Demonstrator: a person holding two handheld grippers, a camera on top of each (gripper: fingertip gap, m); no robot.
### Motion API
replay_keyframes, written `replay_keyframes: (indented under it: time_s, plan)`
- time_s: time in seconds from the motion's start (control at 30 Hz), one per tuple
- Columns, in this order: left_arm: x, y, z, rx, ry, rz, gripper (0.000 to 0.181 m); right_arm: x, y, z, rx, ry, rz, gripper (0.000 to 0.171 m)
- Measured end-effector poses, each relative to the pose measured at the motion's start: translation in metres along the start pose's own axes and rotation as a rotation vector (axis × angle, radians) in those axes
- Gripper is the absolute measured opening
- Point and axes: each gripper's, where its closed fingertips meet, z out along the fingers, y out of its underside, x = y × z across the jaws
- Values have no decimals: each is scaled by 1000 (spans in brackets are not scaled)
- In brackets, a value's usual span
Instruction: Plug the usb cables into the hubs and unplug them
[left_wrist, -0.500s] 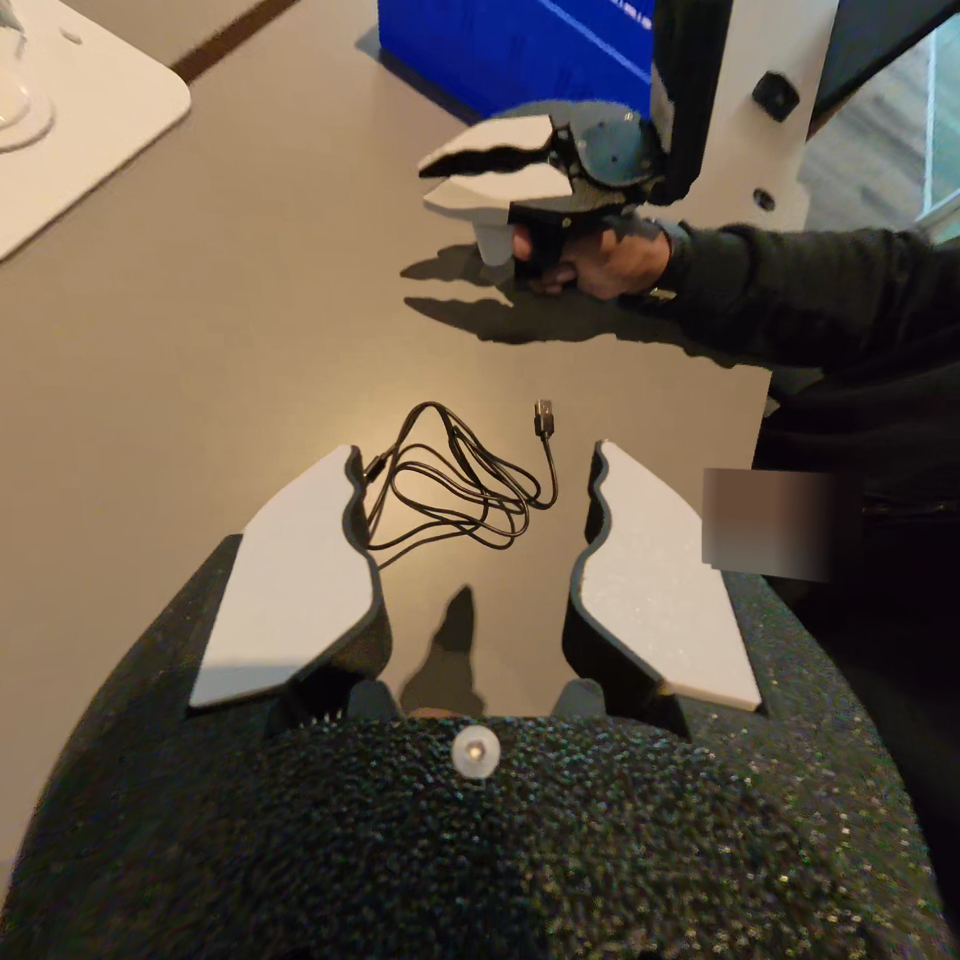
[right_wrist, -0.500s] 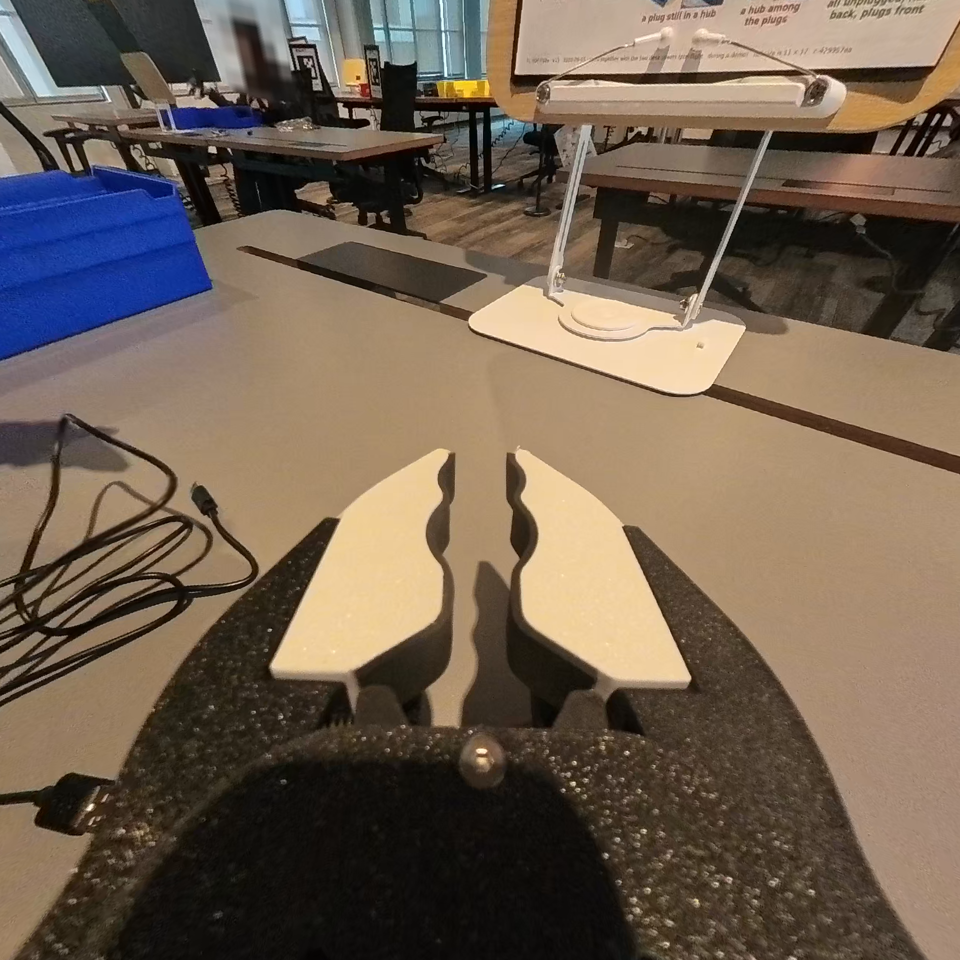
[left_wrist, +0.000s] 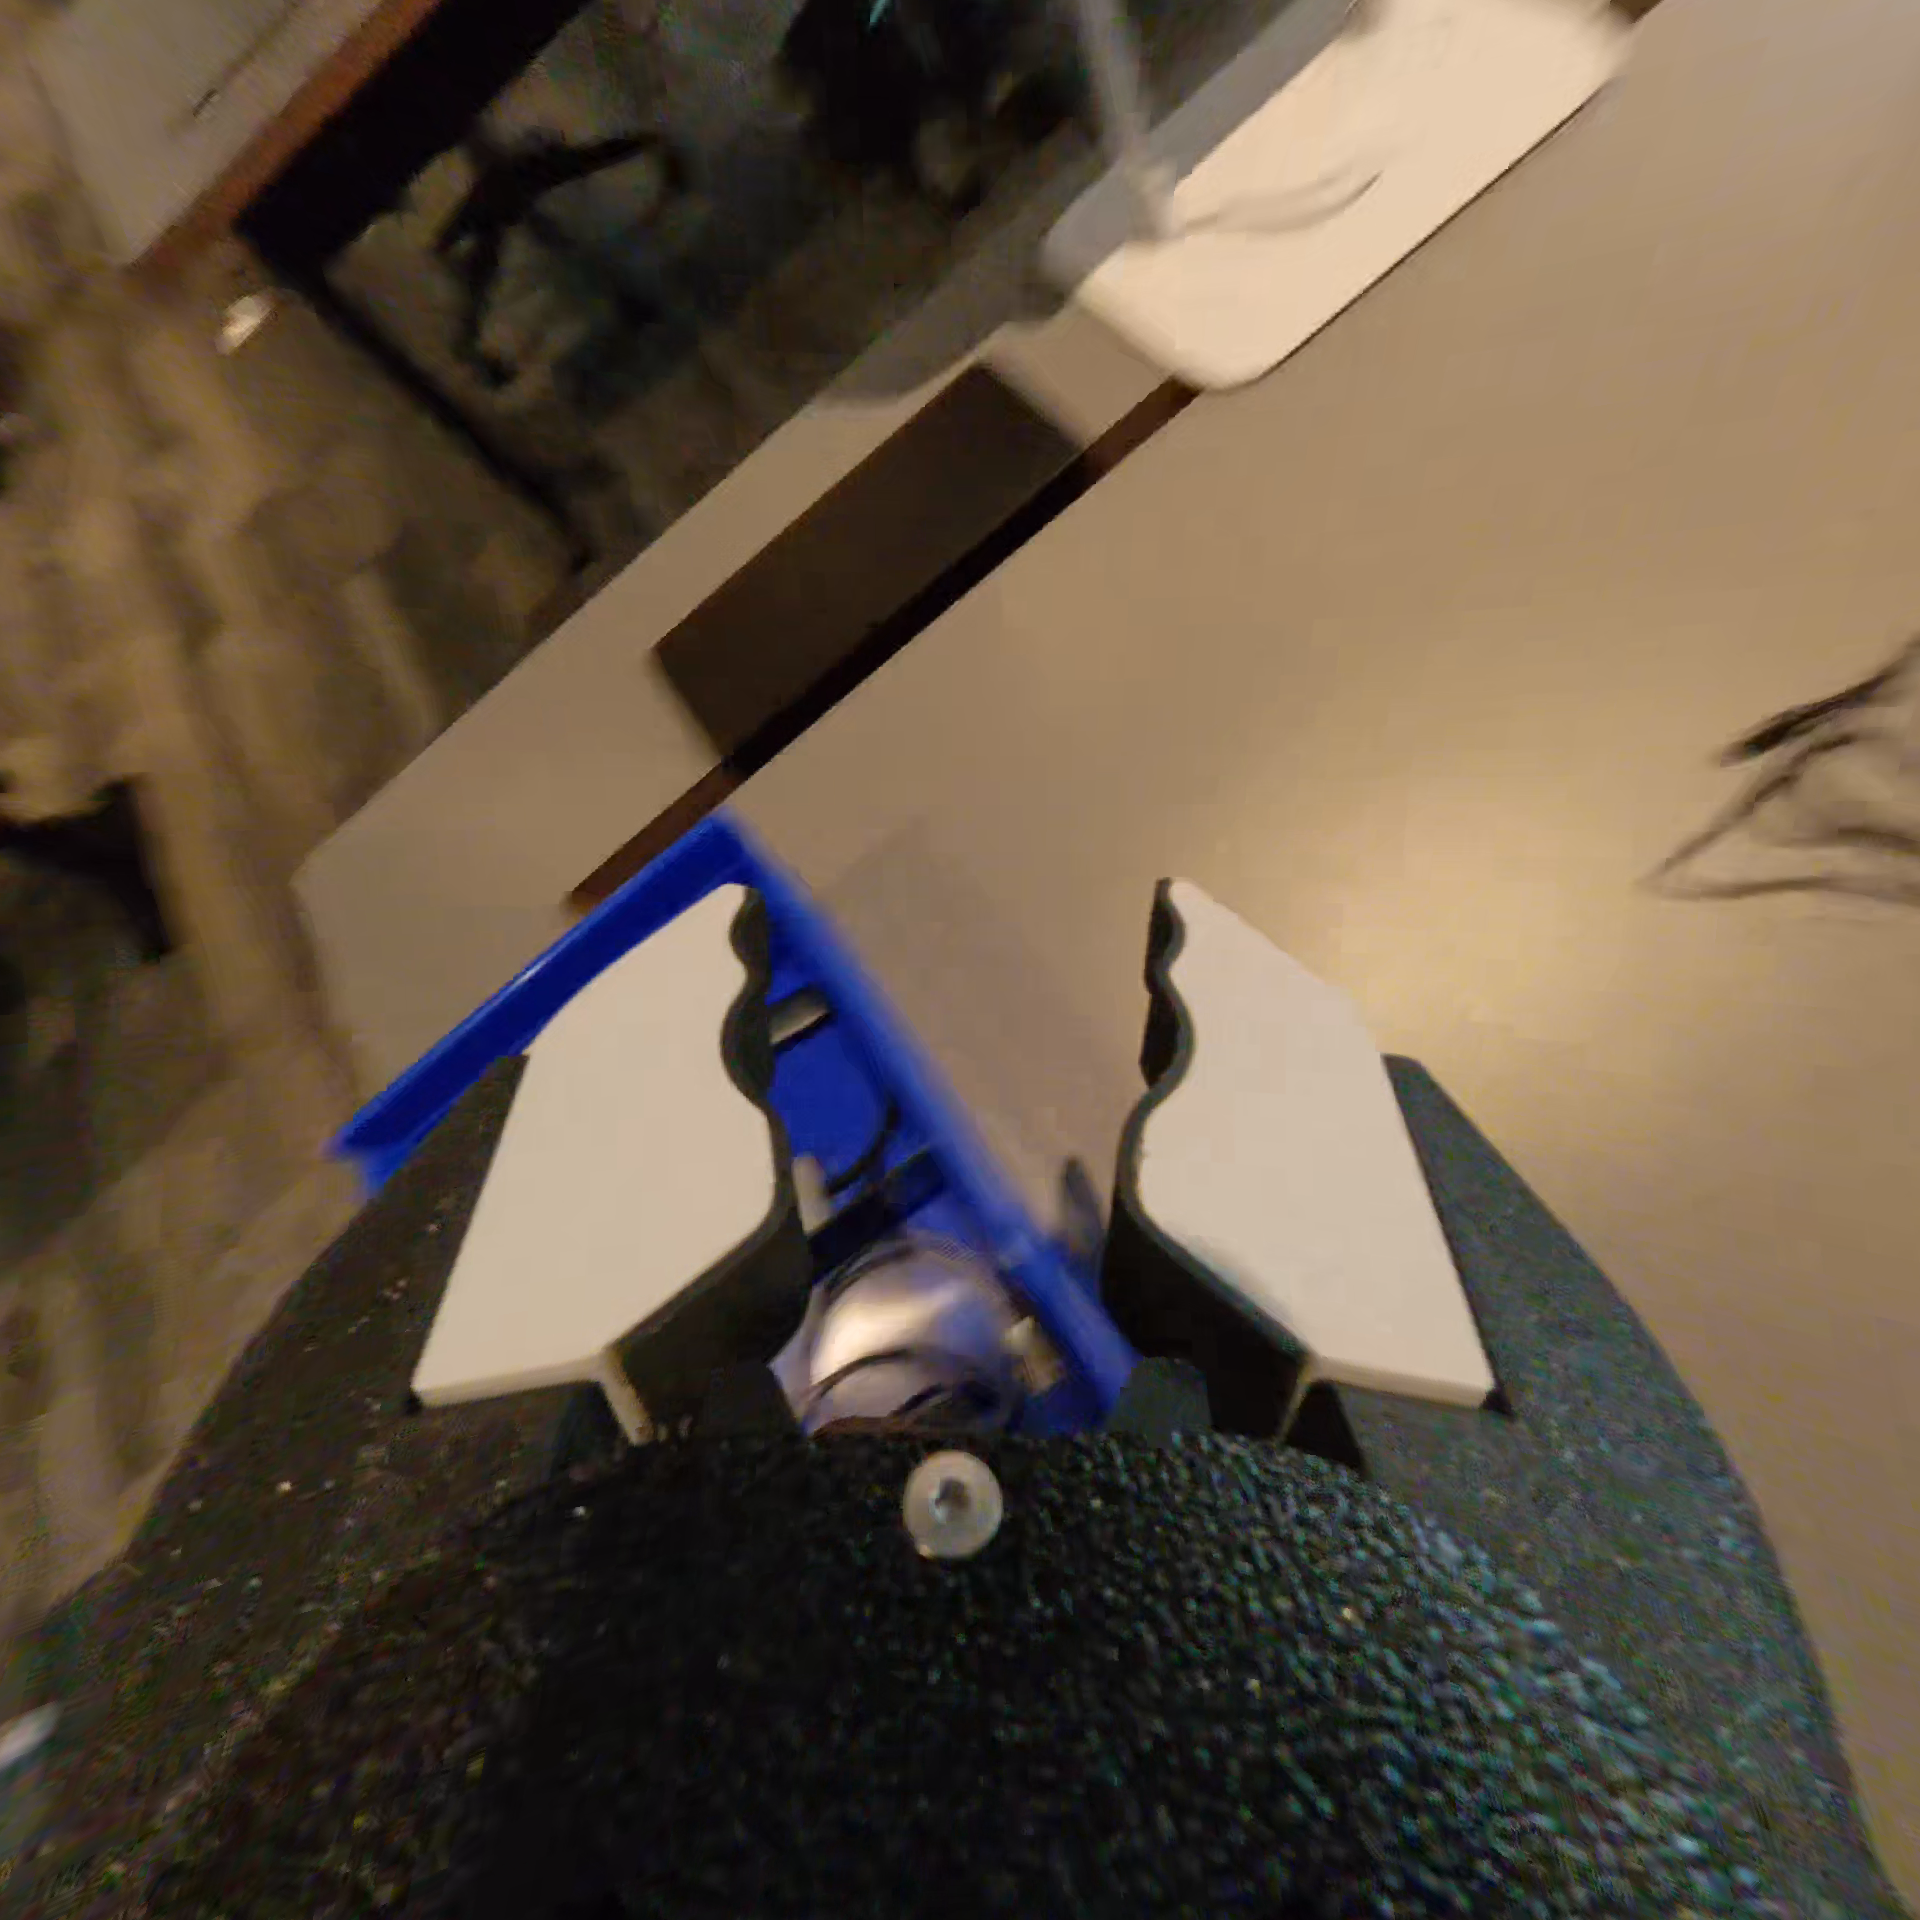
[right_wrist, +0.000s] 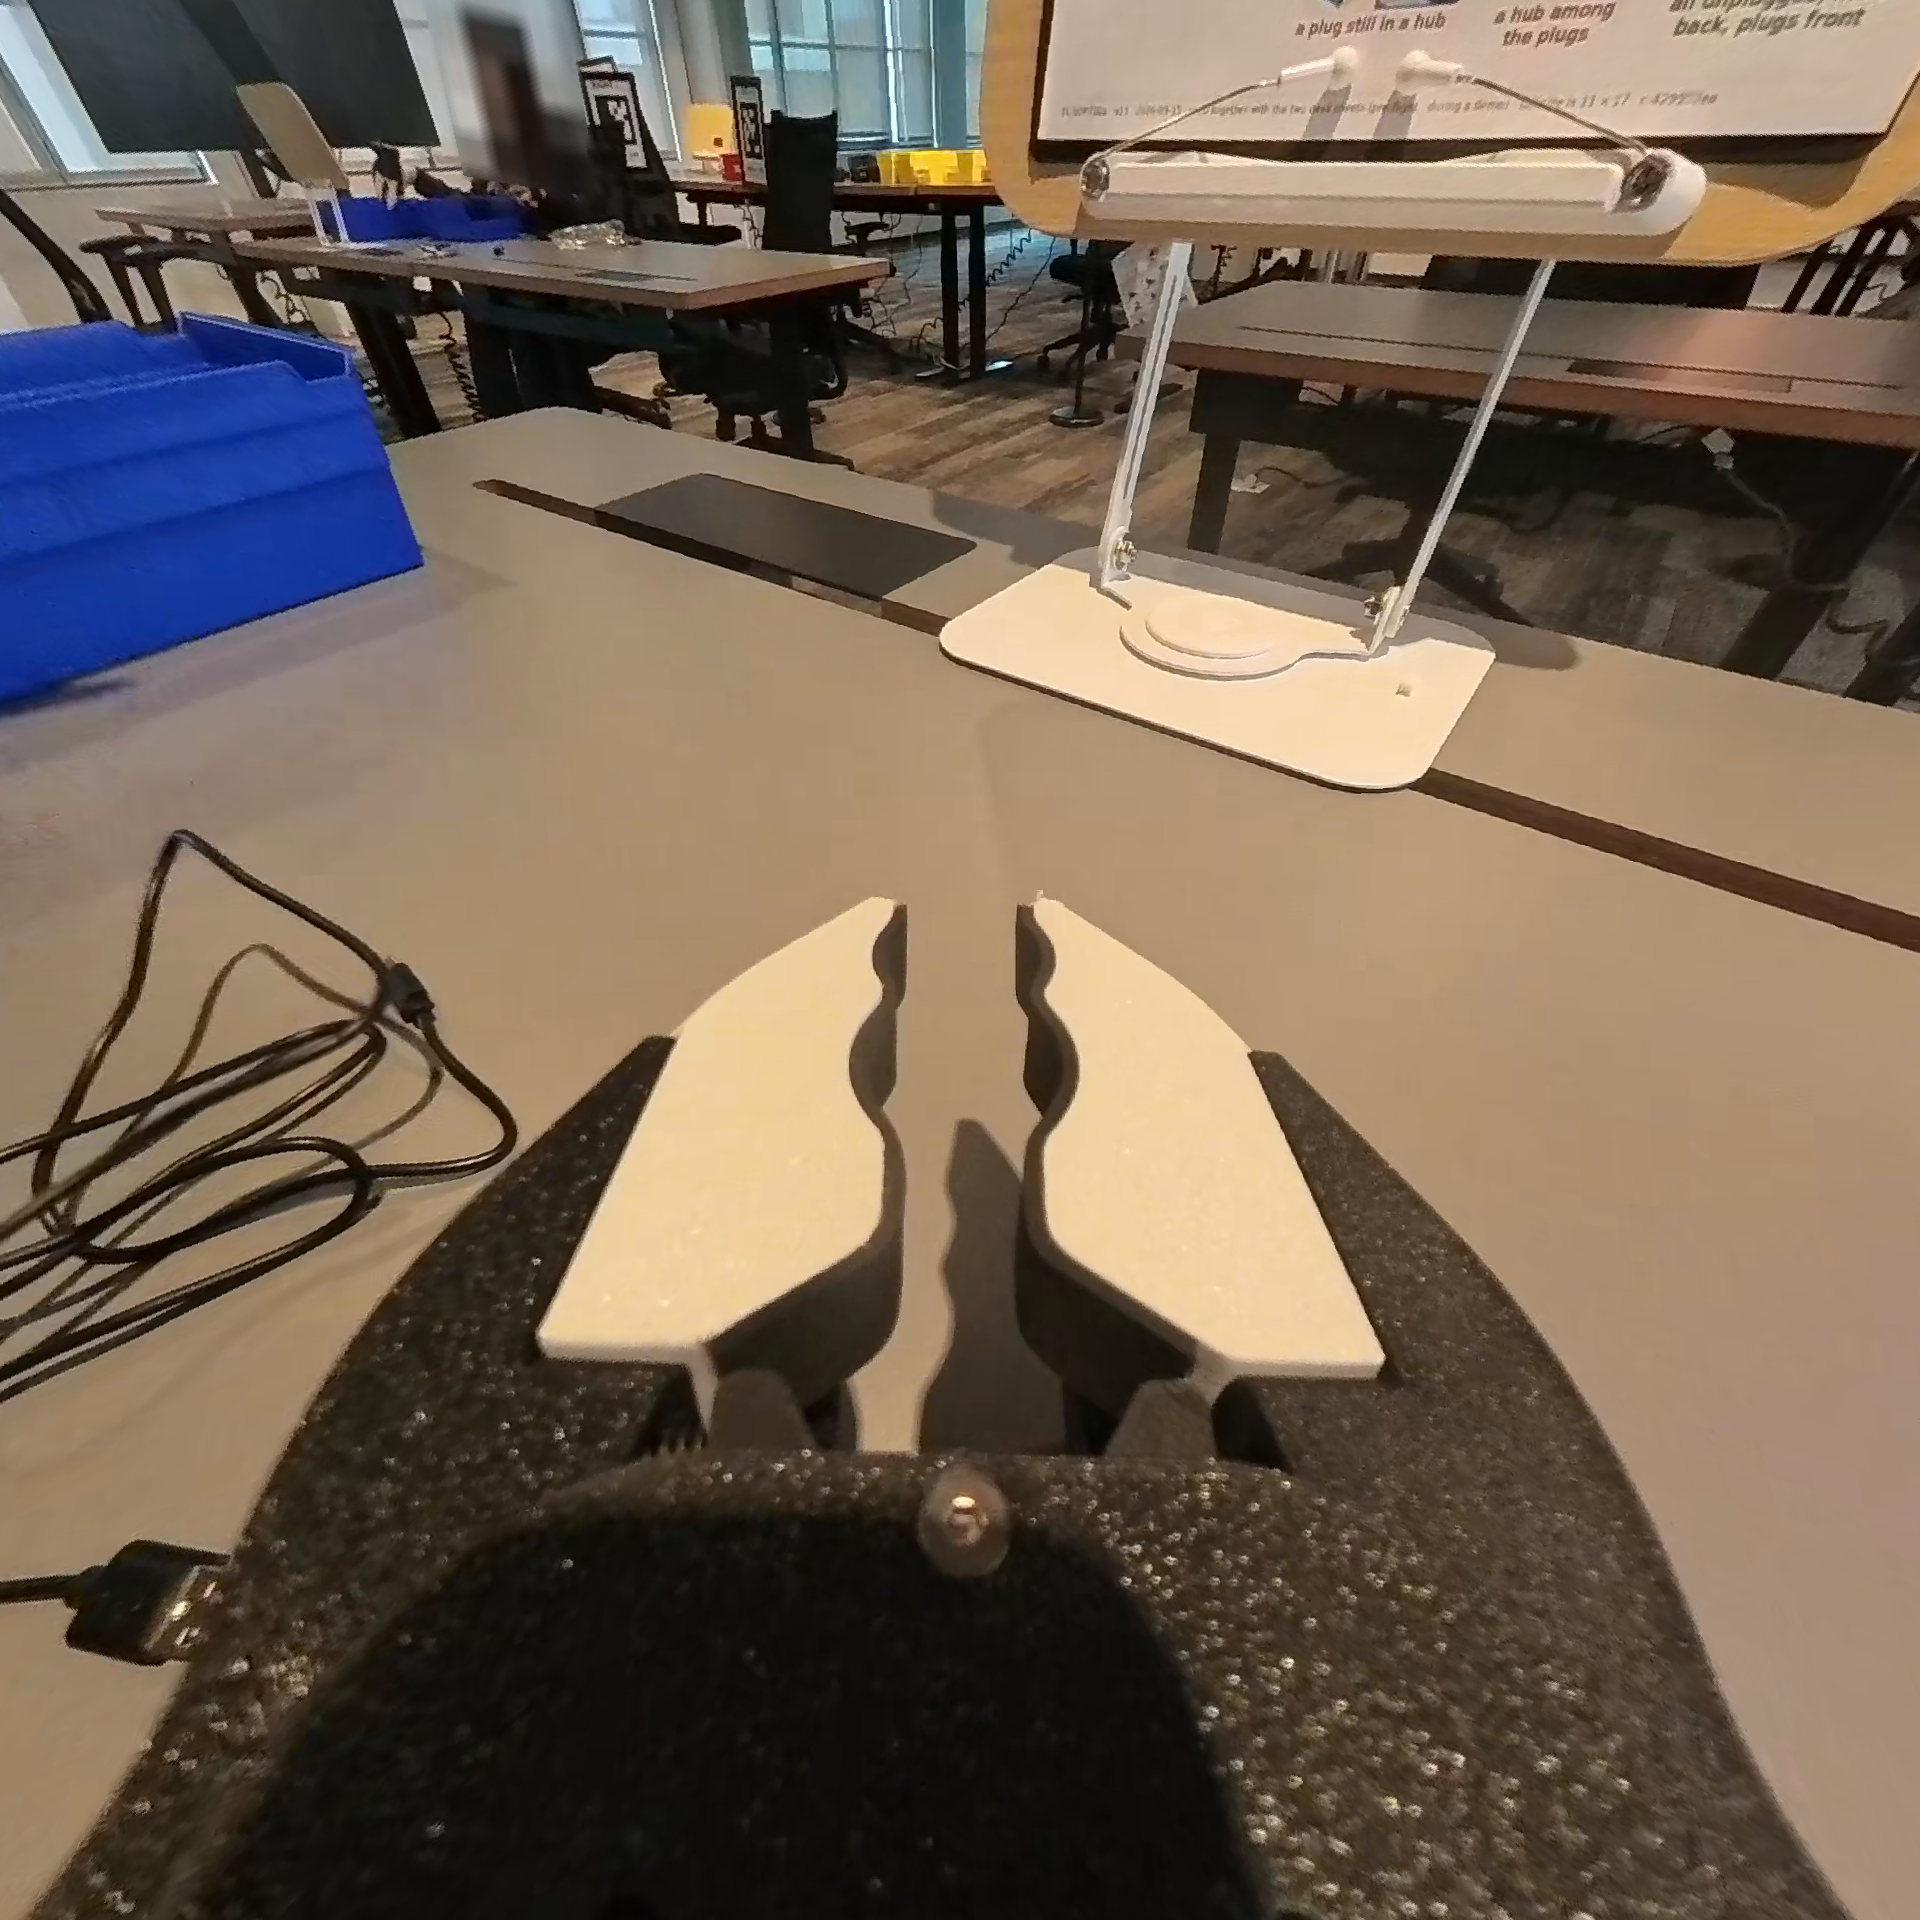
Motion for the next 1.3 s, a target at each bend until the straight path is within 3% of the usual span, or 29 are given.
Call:
replay_keyframes:
  time_s: [0.2, 0.47, 0.7, 1.0, 1.3]
  plan:
    - [-81, 80, 28, -240, -92, 39, 62, -1, 0, 0, -4, 8, -20, 20]
    - [-113, 163, 88, -610, 6, 390, 58, 0, 2, 2, -16, 20, -27, 20]
    - [-116, 187, 119, -675, 251, 531, 51, -2, 4, 6, -39, 12, -34, 18]
    - [-126, 212, 106, -811, 472, 568, 33, -2, 6, 9, -63, -8, -20, 16]
    - [-103, 219, 112, -866, 611, 574, 33, -1, 6, 10, -64, -33, 21, 15]
